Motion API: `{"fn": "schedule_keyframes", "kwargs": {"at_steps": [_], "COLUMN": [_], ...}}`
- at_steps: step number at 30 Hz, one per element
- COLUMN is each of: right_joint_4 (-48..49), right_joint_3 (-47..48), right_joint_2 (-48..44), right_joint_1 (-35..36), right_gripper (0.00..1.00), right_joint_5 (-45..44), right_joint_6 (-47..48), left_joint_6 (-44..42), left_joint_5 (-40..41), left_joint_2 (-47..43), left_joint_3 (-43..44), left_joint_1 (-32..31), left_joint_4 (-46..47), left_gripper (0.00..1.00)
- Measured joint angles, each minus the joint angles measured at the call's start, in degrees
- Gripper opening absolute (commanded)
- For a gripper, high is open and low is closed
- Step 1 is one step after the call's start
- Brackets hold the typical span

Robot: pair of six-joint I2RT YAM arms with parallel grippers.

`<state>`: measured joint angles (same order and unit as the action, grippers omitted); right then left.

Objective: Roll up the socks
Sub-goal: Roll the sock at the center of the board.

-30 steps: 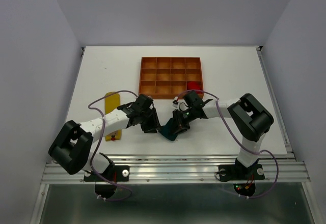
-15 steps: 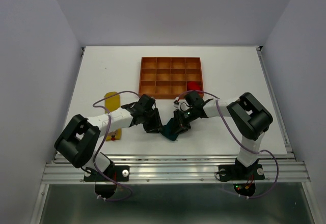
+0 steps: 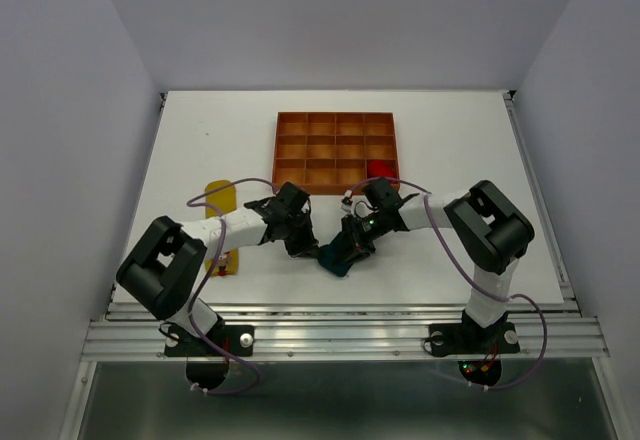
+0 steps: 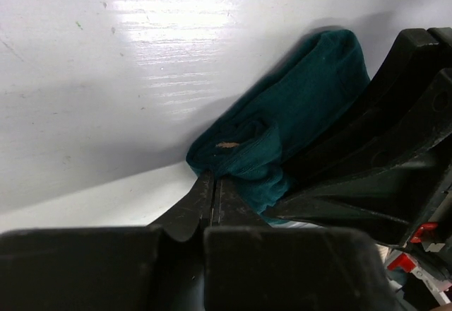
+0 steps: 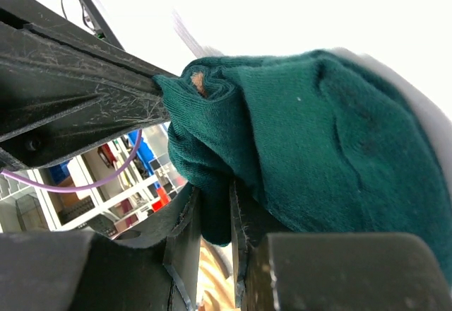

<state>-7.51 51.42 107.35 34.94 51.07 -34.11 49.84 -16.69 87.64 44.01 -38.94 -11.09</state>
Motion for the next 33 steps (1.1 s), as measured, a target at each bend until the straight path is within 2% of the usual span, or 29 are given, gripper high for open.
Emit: {"fn": "schedule_keyframes", "kwargs": {"at_steps": [4, 5, 7, 8, 11, 17, 22, 33], "right_joint_4": [0.0, -0.1, -0.2, -0.5, -2.1, -3.8, -4.8, -7.5], "right_joint_3": [0.0, 0.0, 0.0, 0.0, 0.3, 0.7, 1.1, 2.1], "right_joint_2": [0.0, -0.1, -0.5, -0.9, -3.6, -12.2, -16.0, -20.9], "right_joint_1": [0.0, 0.0, 0.0, 0.0, 0.0, 0.0, 0.7, 10.6], "right_gripper": [0.31, 0.36, 0.41, 0.48, 0.53, 0.55, 0.56, 0.55], "right_joint_5": [0.0, 0.0, -0.3, -0.5, -2.5, -8.5, -12.9, -23.0], "right_joint_6": [0.6, 0.7, 1.4, 1.8, 3.8, 8.5, 11.6, 17.6], "left_joint_6": [0.3, 0.5, 0.8, 0.9, 1.2, 1.8, 2.0, 2.7], "left_joint_5": [0.3, 0.6, 1.1, 1.4, 2.4, 4.3, 6.0, 7.3], "left_joint_2": [0.9, 1.0, 1.3, 1.4, 1.7, 2.5, 3.1, 3.3], "left_joint_3": [0.8, 1.0, 1.5, 1.7, 2.7, 4.4, 5.9, 6.5], "left_joint_1": [-0.3, -0.4, -0.7, -0.8, -1.4, -2.3, -3.3, -3.8], "left_joint_4": [-0.5, -0.8, -1.2, -1.5, -2.5, -4.9, -6.8, -8.4], "left_gripper": [0.00, 0.00, 0.00, 0.00, 0.00, 0.00, 0.00, 0.00]}}
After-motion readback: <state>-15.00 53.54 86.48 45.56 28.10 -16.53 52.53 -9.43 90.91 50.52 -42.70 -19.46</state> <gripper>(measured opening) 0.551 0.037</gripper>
